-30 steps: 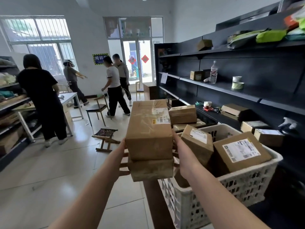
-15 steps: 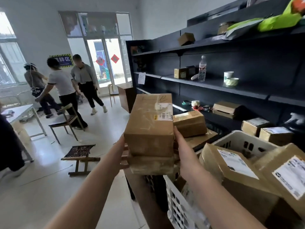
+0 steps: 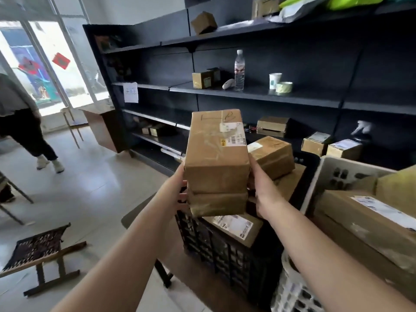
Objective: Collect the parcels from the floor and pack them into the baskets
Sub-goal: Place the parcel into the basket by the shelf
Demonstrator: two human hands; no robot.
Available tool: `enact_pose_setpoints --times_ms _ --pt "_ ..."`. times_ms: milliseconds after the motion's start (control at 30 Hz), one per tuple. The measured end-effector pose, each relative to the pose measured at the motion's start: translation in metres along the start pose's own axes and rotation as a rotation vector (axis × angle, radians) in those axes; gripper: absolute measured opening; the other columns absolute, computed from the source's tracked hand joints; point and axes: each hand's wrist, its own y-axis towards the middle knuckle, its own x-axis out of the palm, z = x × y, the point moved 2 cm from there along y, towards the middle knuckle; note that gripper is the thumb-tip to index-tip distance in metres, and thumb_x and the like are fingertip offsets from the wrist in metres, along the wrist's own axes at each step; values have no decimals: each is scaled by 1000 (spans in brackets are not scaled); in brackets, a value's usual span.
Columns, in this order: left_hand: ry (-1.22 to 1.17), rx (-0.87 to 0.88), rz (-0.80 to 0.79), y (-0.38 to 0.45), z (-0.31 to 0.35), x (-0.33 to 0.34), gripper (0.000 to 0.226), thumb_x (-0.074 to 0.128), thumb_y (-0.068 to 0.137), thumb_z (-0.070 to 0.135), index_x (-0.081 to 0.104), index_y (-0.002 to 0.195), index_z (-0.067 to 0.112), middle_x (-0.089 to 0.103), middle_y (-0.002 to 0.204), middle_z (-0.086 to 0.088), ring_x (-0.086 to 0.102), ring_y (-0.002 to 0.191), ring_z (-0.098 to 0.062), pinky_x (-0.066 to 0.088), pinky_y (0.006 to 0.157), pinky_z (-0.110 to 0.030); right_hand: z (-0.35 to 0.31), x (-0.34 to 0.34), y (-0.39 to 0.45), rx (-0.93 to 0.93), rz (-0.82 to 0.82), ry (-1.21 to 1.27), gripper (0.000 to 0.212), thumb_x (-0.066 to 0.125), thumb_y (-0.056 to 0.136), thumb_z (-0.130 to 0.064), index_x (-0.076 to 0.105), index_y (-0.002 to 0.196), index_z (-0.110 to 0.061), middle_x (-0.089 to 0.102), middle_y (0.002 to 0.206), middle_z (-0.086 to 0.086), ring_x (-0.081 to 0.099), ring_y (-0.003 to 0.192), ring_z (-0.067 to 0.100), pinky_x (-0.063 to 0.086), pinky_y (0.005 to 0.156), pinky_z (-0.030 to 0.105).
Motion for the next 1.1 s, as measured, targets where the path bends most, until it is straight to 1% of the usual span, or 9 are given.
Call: enact_pose_setpoints --times_ms 100,167,333,500,600,733,833,933,1100 --pt "98 37 -44 37 4 -7 47 46 78 70 58 94 27 60 99 2 61 87 -21 50 69 -35 15 7 32 -20 31 -39 43 41 77 -77 69 57 -50 71 65 -18 68 60 3 49 43 17" --pt "182 48 -51 58 10 -12 38 47 82 66 55 86 29 58 93 3 58 85 -19 48 77 -36 25 11 53 -15 52 -43 45 39 73 -81 69 58 -51 70 68 -21 65 71 4 46 53 24" --pt "273 29 -195 106 18 -8 48 49 89 50 54 124 17 57 120 -6 56 110 -28 43 98 -46 30 7 97 -39 151 18 41 41 78 -74 69 63 -50 68 70 -20 56 80 6 44 72 33" --pt "194 50 -264 151 25 -5 52 52 87 51 53 127 17 56 126 -6 56 112 -27 44 99 -50 25 -11 110 -16 263 130 38 45 89 -54 75 70 -40 75 78 -7 67 86 18 50 71 31" --pt "177 87 -358 170 25 2 56 55 83 55 51 128 22 54 127 -2 55 113 -27 48 94 -51 24 -17 107 3 294 176 42 55 81 -60 74 97 -27 74 99 7 68 95 25 52 88 40" --pt "255 113 -486 182 20 18 69 61 78 56 36 138 33 43 127 7 44 113 -18 43 92 -42 36 -6 99 -5 311 164 32 68 70 -50 75 89 -26 75 91 6 72 81 22 57 68 32" --pt "250 78 -584 184 29 35 80 60 66 68 41 136 35 47 121 12 45 109 -13 38 96 -38 38 7 94 -62 368 252 31 73 61 -46 78 84 -25 75 93 7 72 81 22 57 64 30" --pt "215 3 -645 194 47 53 98 62 43 76 46 132 38 55 125 8 53 112 -17 38 104 -43 28 13 99 -98 477 287 24 72 73 -43 76 90 -26 74 95 7 72 82 24 57 61 30" --pt "227 -76 -683 226 58 71 90 60 46 76 54 125 34 61 125 -3 58 112 -28 42 102 -47 8 20 119 -93 601 83 43 73 72 -50 65 110 -32 72 104 2 67 96 26 52 90 42"
